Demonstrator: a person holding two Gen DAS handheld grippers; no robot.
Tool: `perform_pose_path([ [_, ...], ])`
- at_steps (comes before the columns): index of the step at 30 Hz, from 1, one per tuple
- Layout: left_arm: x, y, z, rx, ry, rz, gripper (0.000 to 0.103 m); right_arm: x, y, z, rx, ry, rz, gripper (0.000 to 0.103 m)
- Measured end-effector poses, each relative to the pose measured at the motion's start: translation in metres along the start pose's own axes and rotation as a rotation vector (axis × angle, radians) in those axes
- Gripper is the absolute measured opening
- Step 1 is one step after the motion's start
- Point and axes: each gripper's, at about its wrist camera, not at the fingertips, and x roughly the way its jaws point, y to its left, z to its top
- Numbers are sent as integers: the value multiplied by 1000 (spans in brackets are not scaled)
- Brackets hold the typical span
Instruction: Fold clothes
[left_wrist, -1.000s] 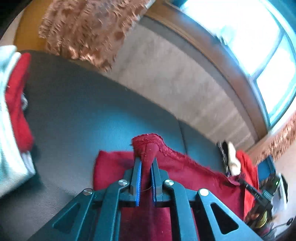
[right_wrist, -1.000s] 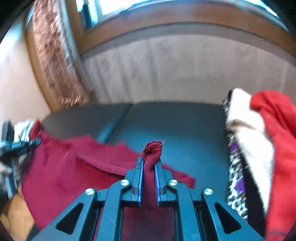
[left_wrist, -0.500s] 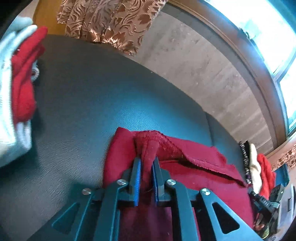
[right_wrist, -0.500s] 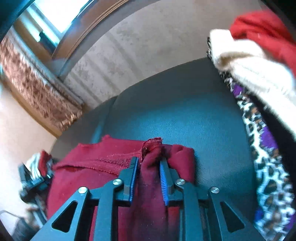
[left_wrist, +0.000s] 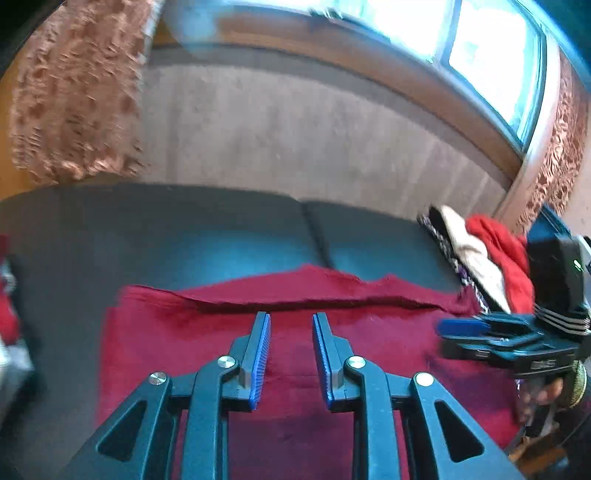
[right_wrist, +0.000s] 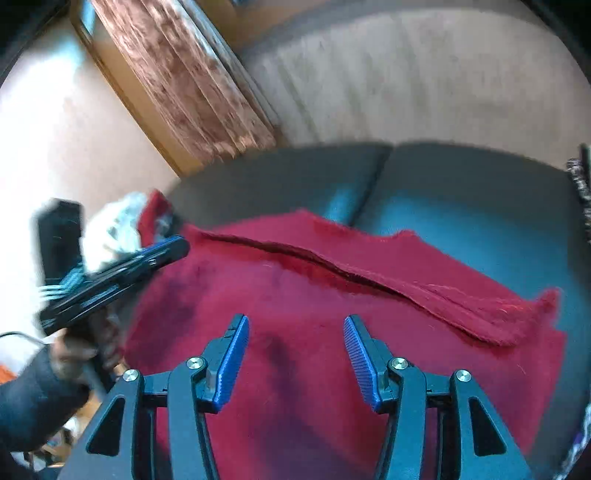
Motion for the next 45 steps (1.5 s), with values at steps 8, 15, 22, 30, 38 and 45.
perform_pose_path([
  [8, 38, 62, -23, -280, 12, -183, 12, 27, -34, 12, 56, -78, -131, 47],
  [15, 35, 58, -21, -280, 10, -164, 12, 34, -25, 7, 32, -89, -133, 51],
  [22, -19, 61, -32, -379, 0, -133, 23, 27, -20, 2, 20, -93, -90, 63],
  [30, -141, 106, -104, -464, -111, 69, 25, 17, -2, -7, -21, -80, -119, 76],
  [38, -150, 86, -131, -396, -50, -59, 30, -29, 54, -31, -169, -136, -46, 89],
  [45, -118, 68, -130, -356, 16, -80, 35, -12, 37, -66, -166, -62, -68, 95],
])
